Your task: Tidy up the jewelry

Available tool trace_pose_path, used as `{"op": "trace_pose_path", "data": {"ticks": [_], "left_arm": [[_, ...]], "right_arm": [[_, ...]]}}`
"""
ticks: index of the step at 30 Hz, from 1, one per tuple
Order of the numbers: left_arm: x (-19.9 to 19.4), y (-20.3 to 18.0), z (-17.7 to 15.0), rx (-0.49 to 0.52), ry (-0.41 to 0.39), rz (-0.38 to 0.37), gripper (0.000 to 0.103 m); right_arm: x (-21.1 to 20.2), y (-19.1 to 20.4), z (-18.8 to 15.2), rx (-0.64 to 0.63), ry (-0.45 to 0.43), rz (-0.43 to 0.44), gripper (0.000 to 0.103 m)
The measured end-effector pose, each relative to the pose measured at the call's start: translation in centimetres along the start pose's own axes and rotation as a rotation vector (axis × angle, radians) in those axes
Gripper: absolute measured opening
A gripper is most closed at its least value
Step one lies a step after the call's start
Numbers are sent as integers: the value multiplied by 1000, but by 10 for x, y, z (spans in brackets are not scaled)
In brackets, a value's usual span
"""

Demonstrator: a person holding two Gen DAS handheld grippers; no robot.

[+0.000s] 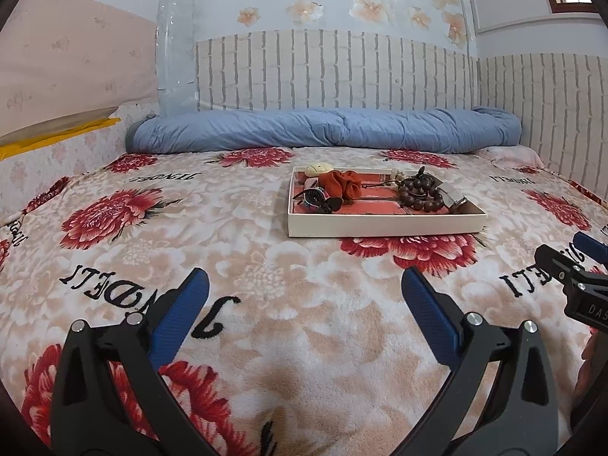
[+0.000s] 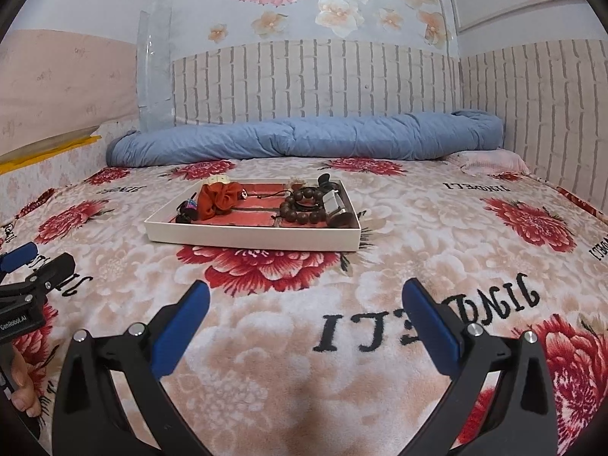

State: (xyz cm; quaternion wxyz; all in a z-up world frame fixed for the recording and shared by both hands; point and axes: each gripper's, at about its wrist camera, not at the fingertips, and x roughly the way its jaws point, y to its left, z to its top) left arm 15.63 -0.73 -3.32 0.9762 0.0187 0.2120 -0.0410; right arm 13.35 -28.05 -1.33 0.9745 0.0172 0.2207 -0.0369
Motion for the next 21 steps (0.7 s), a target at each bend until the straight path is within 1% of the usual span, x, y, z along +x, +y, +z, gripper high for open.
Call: {"op": "trace_pose_path", "data": {"ticks": [21], "left_arm": [[2, 2, 0, -2, 2, 1, 98]], "right_arm": [[0, -1, 0, -4, -1, -1, 99]]}}
